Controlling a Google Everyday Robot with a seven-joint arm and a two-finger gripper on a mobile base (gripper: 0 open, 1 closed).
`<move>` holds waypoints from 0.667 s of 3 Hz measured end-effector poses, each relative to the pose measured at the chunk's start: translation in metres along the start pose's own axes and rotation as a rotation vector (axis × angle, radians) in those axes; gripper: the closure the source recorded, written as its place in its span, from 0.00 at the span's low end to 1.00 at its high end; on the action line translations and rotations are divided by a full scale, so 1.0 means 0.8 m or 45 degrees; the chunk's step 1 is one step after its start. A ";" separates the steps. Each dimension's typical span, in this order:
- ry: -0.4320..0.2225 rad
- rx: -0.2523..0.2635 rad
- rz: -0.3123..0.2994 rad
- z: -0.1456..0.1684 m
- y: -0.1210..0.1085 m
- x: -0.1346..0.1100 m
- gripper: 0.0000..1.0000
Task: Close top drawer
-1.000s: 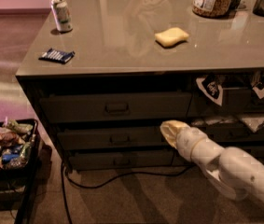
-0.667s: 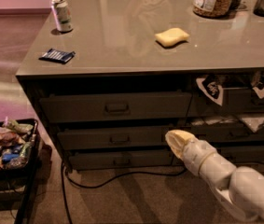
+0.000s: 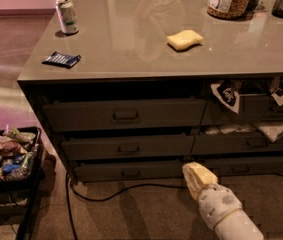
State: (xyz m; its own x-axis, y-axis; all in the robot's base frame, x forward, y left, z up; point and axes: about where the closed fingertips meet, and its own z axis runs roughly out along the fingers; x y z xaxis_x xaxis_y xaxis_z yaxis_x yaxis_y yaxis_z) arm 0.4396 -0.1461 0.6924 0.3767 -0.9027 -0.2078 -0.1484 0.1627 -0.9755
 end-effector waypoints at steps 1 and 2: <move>0.083 0.024 0.005 -0.030 -0.004 0.019 1.00; 0.083 0.024 0.005 -0.030 -0.004 0.020 0.81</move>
Offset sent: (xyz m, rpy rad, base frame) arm -0.0161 -0.0227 0.0017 0.0012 -0.0056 -0.0653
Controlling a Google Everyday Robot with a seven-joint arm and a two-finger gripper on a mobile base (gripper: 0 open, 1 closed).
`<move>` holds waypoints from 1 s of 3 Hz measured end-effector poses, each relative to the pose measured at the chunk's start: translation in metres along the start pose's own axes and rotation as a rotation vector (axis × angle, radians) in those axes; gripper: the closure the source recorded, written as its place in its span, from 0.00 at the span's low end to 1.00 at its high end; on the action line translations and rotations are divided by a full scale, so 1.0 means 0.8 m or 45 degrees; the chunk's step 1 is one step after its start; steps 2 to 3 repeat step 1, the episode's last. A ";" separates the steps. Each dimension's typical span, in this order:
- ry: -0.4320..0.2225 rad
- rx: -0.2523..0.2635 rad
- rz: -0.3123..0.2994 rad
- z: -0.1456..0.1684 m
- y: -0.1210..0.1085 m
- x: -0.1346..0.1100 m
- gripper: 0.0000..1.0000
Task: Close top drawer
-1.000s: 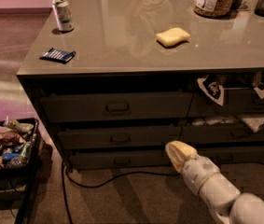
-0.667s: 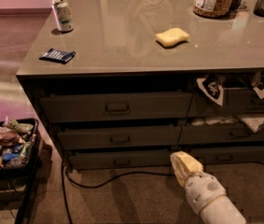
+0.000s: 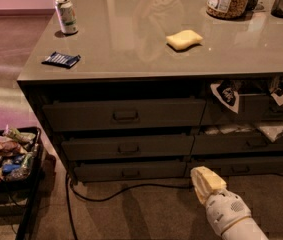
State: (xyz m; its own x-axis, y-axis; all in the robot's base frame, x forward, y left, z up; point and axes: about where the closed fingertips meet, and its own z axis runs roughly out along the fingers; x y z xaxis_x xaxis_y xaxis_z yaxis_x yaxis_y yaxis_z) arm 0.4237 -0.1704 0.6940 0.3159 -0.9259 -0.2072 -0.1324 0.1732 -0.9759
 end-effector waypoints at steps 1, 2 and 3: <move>0.000 0.000 0.000 0.000 0.000 0.000 0.58; 0.000 0.000 0.000 0.000 0.000 0.000 0.58; 0.000 0.000 0.000 0.000 0.000 0.000 0.58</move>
Offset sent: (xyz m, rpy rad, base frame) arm 0.0000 0.0000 0.0000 0.0000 0.0000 0.0000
